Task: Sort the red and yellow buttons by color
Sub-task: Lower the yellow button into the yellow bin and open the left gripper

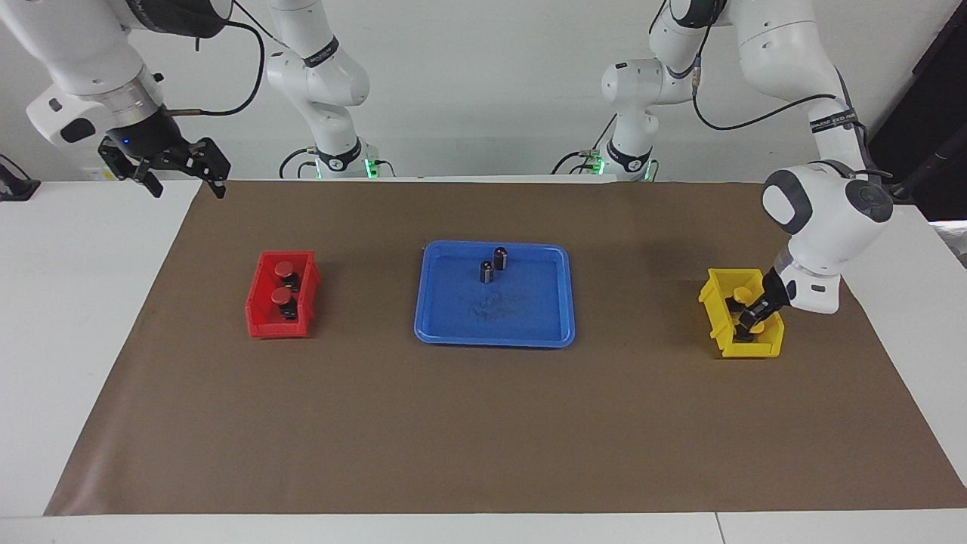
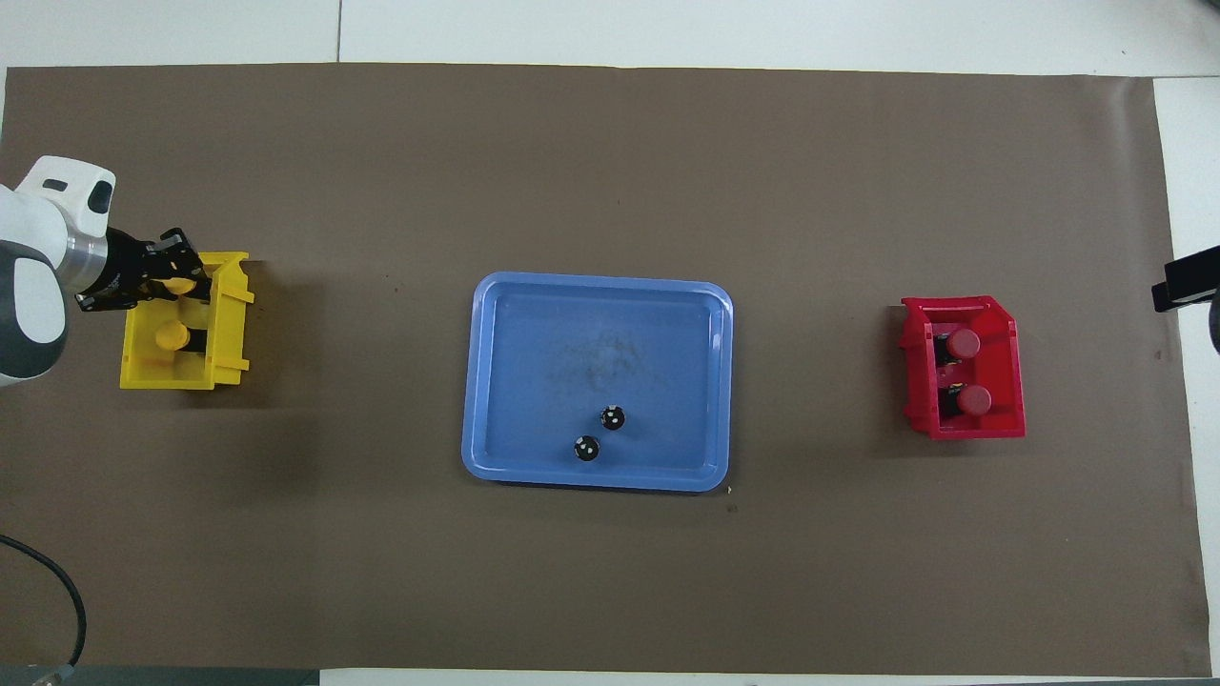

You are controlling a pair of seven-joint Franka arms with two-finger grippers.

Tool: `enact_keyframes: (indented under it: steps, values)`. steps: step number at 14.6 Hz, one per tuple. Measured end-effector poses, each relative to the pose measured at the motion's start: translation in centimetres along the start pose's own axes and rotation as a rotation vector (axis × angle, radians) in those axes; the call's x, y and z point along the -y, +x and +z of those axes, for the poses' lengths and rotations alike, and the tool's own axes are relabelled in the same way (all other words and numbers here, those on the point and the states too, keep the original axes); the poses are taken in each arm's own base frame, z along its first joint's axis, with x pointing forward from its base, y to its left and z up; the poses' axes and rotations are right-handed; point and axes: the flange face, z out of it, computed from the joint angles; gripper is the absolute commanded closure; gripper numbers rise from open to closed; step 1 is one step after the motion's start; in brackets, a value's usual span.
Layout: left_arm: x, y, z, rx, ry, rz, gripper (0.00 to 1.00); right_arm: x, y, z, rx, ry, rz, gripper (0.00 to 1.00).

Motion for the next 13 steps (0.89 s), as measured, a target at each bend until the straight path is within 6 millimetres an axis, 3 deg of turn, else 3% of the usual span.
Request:
enact_keyframes:
  steps: [6,7,8,9,13]
  values:
    - [0.1,0.1,-0.1,-0.003,-0.001,-0.003,0.49,1.3,-1.1,-0.3,0.013,0.0,-0.023,0.0]
    - [0.1,0.2,-0.3,-0.005,-0.002,-0.002,0.39,1.1,-1.1,-0.2,0.013,0.001,-0.019,0.0]
    - [0.0,0.3,-0.5,-0.008,-0.003,-0.002,0.05,0.8,-1.1,-0.2,0.012,0.001,-0.015,0.0]
    - [-0.1,0.4,-0.9,-0.01,-0.005,-0.002,0.0,0.6,-1.1,-0.1,0.013,0.001,-0.011,0.0]
    - [-0.5,1.0,-3.9,-0.011,-0.011,0.002,0.0,0.6,-1.1,0.2,0.02,0.002,-0.01,0.0]
